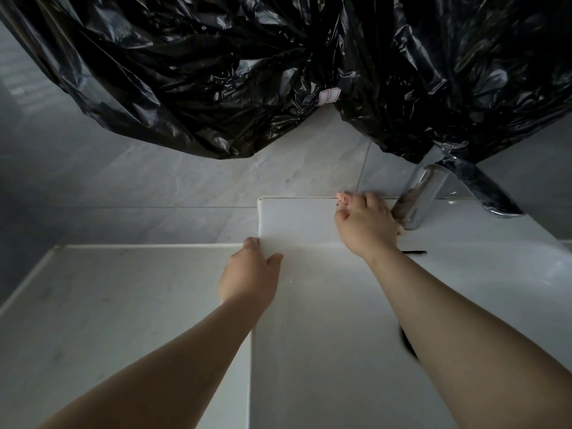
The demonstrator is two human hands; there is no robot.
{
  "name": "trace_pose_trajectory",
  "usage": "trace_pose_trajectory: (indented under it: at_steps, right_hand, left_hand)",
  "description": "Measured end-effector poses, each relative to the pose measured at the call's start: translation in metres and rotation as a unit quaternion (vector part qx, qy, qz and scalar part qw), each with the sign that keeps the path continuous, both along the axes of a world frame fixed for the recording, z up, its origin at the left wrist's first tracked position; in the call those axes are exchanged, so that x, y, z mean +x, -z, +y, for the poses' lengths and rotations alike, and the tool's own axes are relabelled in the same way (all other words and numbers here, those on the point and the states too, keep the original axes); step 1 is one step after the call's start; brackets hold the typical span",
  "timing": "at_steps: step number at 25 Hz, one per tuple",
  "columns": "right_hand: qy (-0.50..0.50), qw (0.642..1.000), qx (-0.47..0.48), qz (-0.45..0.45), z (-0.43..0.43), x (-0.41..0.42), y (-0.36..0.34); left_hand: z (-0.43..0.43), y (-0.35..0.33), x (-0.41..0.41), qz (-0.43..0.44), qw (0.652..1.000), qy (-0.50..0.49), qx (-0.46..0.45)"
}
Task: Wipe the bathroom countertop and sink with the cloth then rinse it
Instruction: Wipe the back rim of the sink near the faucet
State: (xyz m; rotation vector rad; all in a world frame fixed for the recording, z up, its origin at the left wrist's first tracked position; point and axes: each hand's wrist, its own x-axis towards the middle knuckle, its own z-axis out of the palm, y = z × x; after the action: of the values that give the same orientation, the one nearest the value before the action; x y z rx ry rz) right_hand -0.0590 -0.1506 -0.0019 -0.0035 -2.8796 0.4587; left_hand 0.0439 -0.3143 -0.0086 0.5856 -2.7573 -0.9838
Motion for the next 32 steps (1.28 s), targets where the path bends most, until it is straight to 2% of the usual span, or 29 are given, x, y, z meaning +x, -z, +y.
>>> trace_pose_trajectory:
  at_steps: [3, 5, 10, 15, 18, 20, 24, 27, 28, 30, 32]
  right_hand:
    - [-0.074, 0.994, -0.001, 0.078, 0.016, 0.038, 0.012]
    - [-0.1, 0.993, 0.017, 0.065, 0.029, 0.039, 0.018]
    - [-0.035, 0.998, -0.012, -0.05, 0.01, -0.006, 0.001]
    - [-0.079, 0.996, 0.022, 0.023, 0.027, 0.046, 0.02]
    - [-0.037, 0.999, 0.013, -0.007, 0.035, 0.034, 0.011]
    - [-0.013, 1.0, 0.009, -0.012, 0.006, 0.026, 0.007]
    - [-0.175, 0.984, 0.025, -0.005, -0.077, 0.032, 0.005]
    - [-0.237, 0.971, 0.04, -0.021, -0.081, 0.021, 0.0]
    - [-0.225, 0.974, 0.037, -0.004, -0.068, 0.017, 0.002]
    - [-0.135, 0.99, 0.028, 0.014, -0.025, 0.008, 0.006]
    - [-0.033, 0.999, 0.017, -0.021, 0.01, 0.006, 0.005]
  left_hand:
    - [0.0, -0.001, 0.0, 0.0, 1.0, 0.0, 0.001]
    - [0.0, -0.001, 0.001, 0.003, 1.0, -0.001, 0.005]
    - [0.001, -0.003, 0.001, -0.008, 1.0, 0.001, -0.002]
    - [0.002, -0.004, 0.001, -0.014, 1.0, 0.003, -0.011]
    - [0.004, -0.01, 0.004, -0.029, 0.999, 0.019, -0.03]
    - [0.005, -0.012, 0.006, -0.04, 0.998, 0.028, -0.051]
    - [0.007, -0.012, 0.006, -0.039, 0.998, 0.03, -0.044]
    - [0.005, -0.012, 0.006, -0.046, 0.998, 0.029, -0.038]
    - [0.005, -0.012, 0.007, -0.051, 0.997, 0.031, -0.038]
    - [0.007, -0.012, 0.007, -0.063, 0.995, 0.034, -0.063]
    - [0.009, -0.01, 0.008, -0.064, 0.986, 0.048, -0.148]
